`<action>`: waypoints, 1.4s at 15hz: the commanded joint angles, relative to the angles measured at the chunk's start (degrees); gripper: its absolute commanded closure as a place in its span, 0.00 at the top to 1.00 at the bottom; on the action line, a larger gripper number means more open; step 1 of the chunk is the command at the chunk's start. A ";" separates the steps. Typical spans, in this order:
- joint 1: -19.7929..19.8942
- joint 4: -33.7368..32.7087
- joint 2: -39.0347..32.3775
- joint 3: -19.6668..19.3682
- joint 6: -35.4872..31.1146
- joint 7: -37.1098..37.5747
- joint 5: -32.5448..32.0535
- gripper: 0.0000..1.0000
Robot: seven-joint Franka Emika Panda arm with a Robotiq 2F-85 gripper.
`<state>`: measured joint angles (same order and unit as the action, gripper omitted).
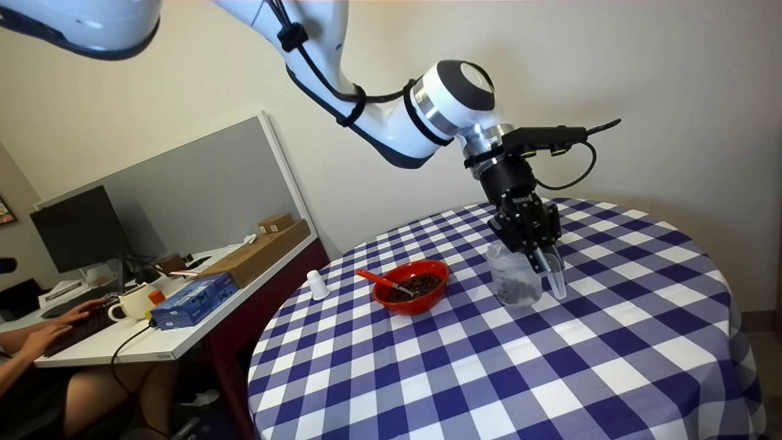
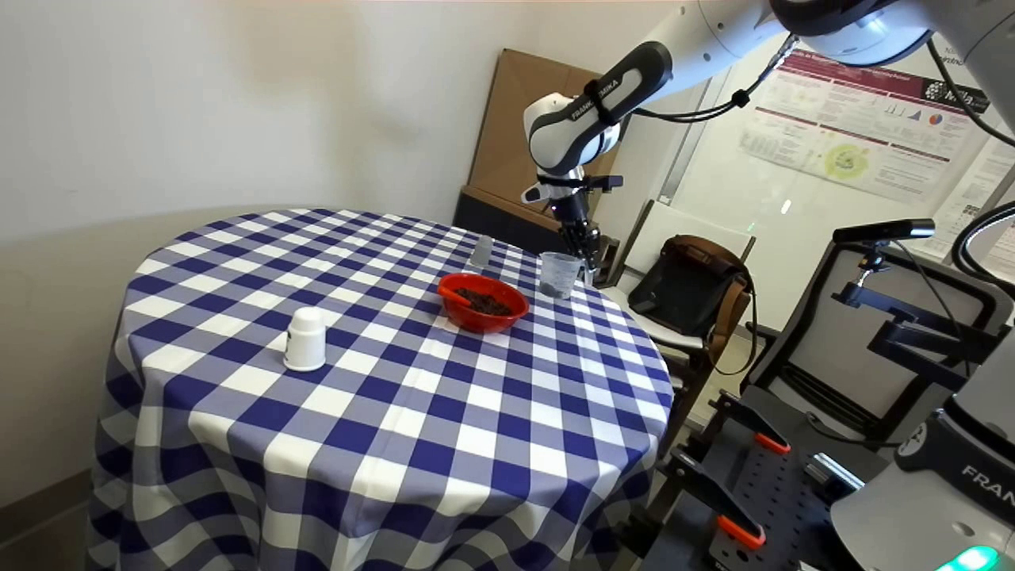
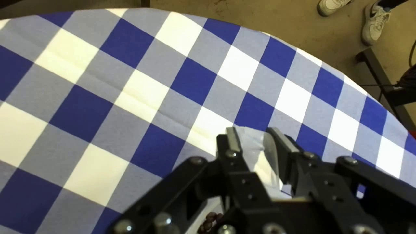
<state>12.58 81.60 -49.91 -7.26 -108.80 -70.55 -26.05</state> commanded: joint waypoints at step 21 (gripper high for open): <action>-2.88 14.93 25.80 2.16 12.83 30.55 13.09 1.00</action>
<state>11.21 85.43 -34.12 -5.71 -95.64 -49.67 -15.12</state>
